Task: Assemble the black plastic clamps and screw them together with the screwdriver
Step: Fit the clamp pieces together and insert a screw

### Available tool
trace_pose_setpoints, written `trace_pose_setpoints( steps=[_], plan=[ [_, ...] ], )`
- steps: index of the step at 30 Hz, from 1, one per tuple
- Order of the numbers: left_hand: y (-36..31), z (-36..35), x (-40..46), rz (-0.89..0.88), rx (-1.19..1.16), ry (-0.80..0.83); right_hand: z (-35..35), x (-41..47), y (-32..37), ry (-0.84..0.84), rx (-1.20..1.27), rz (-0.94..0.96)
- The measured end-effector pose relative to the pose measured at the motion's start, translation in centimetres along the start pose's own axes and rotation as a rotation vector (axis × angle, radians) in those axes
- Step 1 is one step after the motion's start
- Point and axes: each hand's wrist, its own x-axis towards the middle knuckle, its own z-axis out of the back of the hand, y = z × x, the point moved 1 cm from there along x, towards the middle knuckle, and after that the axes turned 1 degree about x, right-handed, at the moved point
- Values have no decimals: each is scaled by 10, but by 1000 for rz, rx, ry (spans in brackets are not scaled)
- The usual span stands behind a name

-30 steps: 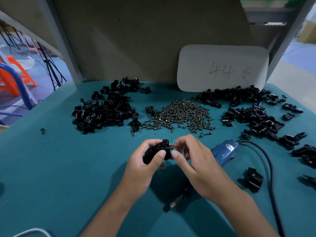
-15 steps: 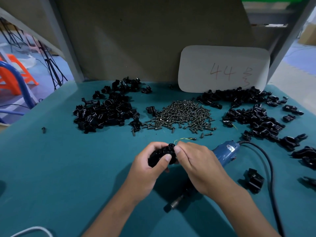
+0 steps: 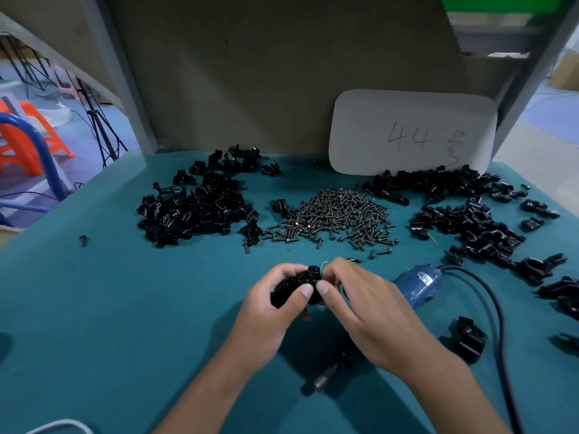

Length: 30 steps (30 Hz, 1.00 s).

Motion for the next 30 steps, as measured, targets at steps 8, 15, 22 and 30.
trace_pose_setpoints(
  steps=[8, 15, 22, 30],
  plan=[
    [2, -2, 2, 71, -65, -52, 4, 15, 0, 24, -110, -186],
    [-2, 8, 9, 215, -510, -133, 17, 89, -77, 101, -168, -375],
    [-2, 11, 10, 244, -573, -132, -27, 131, -72, 177, -79, -349],
    [2, 15, 11, 263, -596, -84, -36, 141, -77, 213, -76, -380]
  ],
)
